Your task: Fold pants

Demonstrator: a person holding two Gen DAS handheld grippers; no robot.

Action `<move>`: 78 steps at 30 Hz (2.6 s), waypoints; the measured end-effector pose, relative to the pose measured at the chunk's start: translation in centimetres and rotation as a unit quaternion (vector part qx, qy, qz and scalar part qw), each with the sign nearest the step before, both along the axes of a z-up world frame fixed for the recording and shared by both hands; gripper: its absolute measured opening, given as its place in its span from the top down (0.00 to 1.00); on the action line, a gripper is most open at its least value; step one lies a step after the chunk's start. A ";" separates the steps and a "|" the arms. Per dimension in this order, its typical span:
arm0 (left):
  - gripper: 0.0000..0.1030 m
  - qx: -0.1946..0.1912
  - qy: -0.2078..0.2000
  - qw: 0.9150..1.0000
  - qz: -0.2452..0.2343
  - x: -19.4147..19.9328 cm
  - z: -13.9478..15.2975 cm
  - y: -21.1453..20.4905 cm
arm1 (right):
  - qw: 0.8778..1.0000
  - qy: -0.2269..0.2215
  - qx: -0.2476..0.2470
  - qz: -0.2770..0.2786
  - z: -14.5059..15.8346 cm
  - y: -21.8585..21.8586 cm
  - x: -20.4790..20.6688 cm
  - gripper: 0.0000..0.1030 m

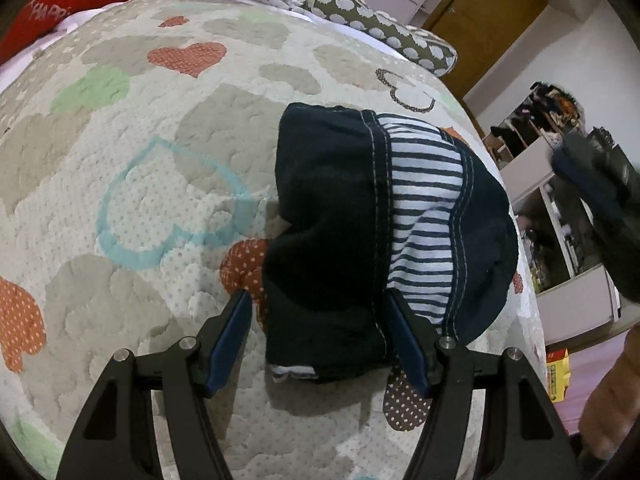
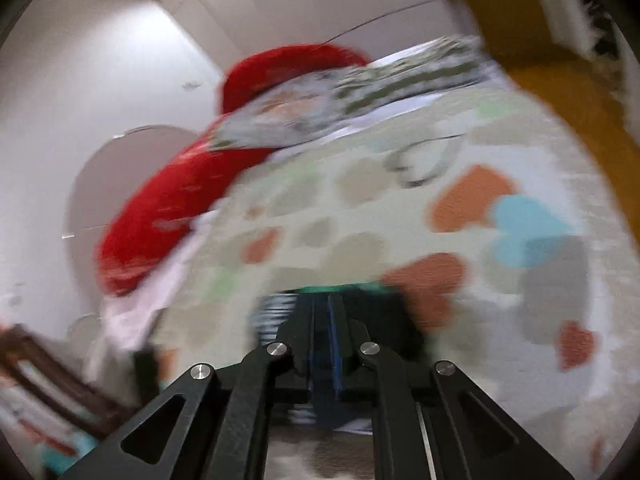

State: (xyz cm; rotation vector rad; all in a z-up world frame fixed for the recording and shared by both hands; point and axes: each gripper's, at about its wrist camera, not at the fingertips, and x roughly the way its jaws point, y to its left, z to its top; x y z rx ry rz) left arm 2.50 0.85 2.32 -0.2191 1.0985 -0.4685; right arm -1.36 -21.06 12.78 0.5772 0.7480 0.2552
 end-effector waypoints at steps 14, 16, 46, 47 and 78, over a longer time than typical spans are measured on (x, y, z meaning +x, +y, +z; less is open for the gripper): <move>0.29 -0.039 0.007 0.999 -0.004 0.4 -0.4 0.7 | 0.982 0.186 0.024 0.003 -9.8 3.4 12.9 0.81; 0.29 -0.043 0.011 0.999 -0.006 0.3 -0.2 0.9 | 0.986 0.161 0.042 -0.001 -8.8 2.8 11.8 0.81; 0.28 0.013 -0.010 0.998 0.055 -0.9 1.7 3.3 | 0.989 0.083 0.005 -0.122 -10.2 -3.6 -2.9 0.36; 0.28 0.024 -0.013 0.998 0.048 -0.5 1.5 2.6 | 0.989 0.083 0.000 -0.120 -10.2 -3.4 -2.8 0.35; 0.53 -0.071 0.035 0.997 0.023 -2.4 0.8 3.6 | 0.998 0.043 0.003 -0.054 -3.4 -0.1 4.3 0.34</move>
